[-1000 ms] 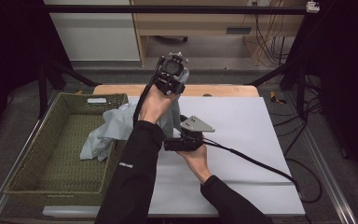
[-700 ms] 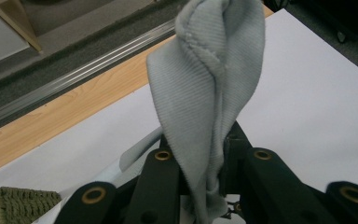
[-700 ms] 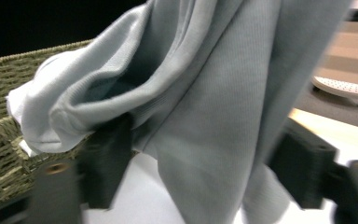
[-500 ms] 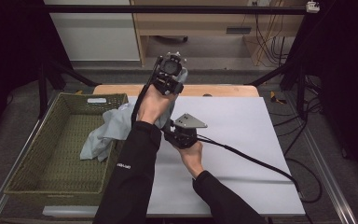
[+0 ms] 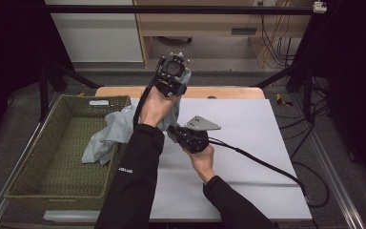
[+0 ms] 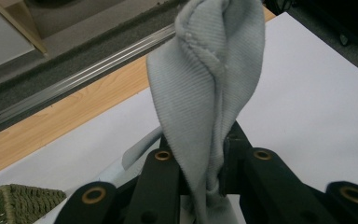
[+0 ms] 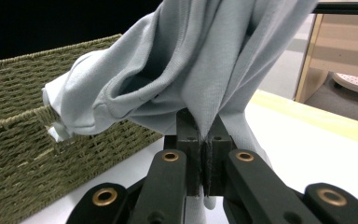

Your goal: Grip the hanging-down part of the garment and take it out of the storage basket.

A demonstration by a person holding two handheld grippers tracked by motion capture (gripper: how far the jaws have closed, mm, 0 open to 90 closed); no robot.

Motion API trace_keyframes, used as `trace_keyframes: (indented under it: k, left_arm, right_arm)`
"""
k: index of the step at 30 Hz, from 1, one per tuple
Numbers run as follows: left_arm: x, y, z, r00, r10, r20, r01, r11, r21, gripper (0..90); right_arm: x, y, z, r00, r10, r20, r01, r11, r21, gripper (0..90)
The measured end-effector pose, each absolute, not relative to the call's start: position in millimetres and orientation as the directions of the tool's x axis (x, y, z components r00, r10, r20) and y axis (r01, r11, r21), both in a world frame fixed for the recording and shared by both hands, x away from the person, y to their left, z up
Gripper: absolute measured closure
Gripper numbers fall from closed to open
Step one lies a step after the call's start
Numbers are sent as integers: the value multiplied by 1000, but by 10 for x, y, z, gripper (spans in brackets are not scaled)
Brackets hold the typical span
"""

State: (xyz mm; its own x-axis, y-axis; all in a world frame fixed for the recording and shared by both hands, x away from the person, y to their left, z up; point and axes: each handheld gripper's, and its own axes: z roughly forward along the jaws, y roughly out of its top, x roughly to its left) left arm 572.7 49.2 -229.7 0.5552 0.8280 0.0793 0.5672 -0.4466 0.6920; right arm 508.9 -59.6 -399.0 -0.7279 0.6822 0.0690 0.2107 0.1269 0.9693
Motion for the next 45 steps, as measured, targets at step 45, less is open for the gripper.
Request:
trace_keyframes:
  k: [45]
  left_arm:
    - [5572,-6,-2221,645,757,98,511,-524,682,795]
  right_arm:
    - [4563,-1972,-3494,-588,808,-44,84,114,990,884]
